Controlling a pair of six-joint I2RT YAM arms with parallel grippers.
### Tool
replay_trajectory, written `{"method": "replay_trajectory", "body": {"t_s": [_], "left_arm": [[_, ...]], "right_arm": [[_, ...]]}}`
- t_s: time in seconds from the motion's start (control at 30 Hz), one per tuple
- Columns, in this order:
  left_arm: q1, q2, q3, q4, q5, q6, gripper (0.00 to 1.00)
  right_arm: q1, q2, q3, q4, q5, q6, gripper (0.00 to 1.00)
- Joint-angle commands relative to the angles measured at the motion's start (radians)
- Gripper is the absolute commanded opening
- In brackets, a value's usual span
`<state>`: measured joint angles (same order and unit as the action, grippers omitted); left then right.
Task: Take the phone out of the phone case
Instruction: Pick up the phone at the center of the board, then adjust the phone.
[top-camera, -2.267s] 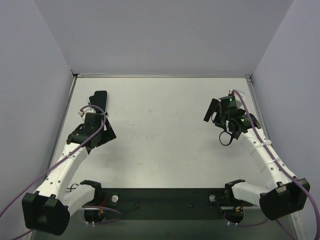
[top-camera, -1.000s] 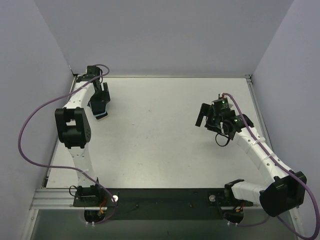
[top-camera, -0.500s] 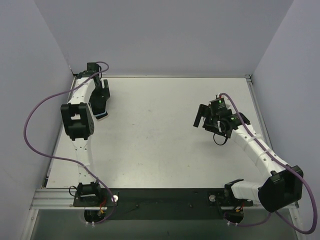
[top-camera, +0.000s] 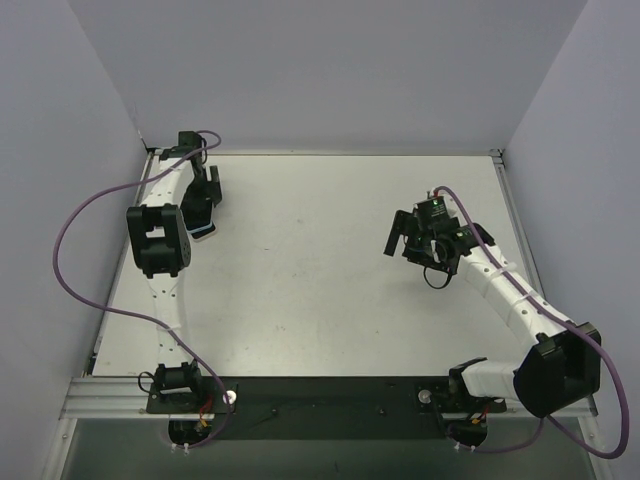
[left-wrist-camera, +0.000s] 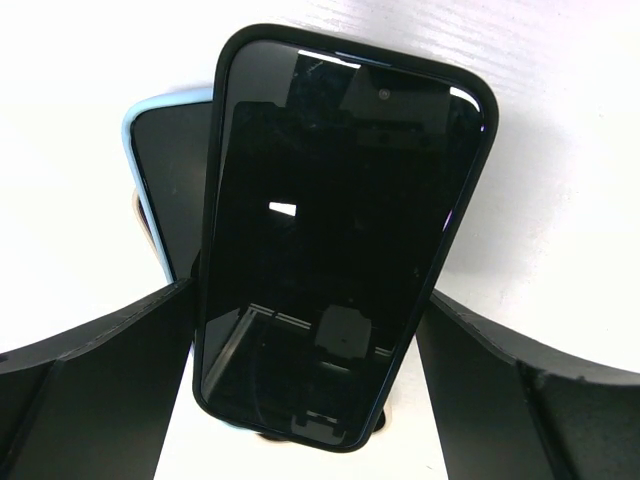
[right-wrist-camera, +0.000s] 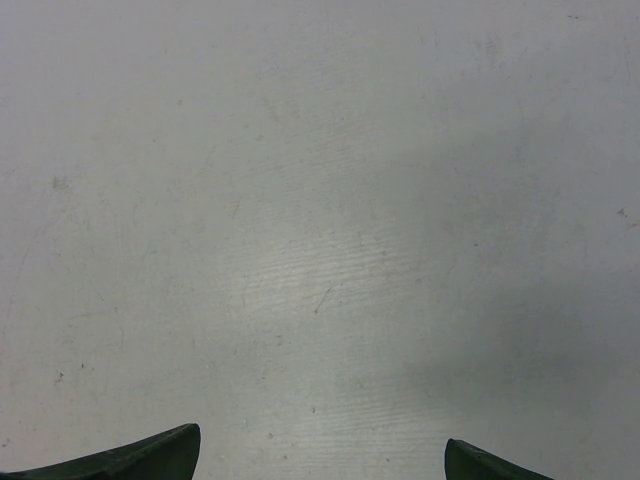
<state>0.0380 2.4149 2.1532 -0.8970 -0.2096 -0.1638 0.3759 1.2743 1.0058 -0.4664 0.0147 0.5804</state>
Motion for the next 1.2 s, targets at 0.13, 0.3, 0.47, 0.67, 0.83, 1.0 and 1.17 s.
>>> {"method": "replay_trajectory", "body": {"t_s": [0.13, 0.3, 0.47, 0.67, 0.83, 1.0, 1.17], "left_arm": [[-0.001, -0.014, -0.015, 0.018, 0.001, 0.004, 0.83], [-0.016, -0.059, -0.024, 0.015, 0.012, -0.002, 0.42], [-0.055, -0.103, -0.03, -0.025, 0.004, -0.006, 0.17], [-0.183, -0.192, -0.082, -0.048, -0.045, 0.033, 0.11], [-0.308, -0.269, -0.173, -0.045, 0.028, -0.023, 0.06], [-0.418, -0.338, -0.297, -0.005, 0.078, -0.124, 0.02], [-0.548, -0.434, -0.467, 0.087, 0.146, -0.204, 0.02]], "right_arm": [[0.017, 0.023, 0.03, -0.011, -0.005, 0.009, 1.0], [0.023, 0.034, 0.036, -0.012, -0.009, 0.012, 1.0], [0.032, 0.03, 0.031, -0.012, -0.009, 0.012, 1.0], [0.04, 0.016, 0.017, -0.011, -0.007, 0.013, 1.0], [0.049, -0.012, -0.002, -0.009, 0.004, 0.029, 1.0], [0.051, -0.068, -0.045, -0.006, 0.05, 0.055, 1.0], [0.04, -0.104, -0.09, 0.002, 0.071, 0.082, 1.0]]}}
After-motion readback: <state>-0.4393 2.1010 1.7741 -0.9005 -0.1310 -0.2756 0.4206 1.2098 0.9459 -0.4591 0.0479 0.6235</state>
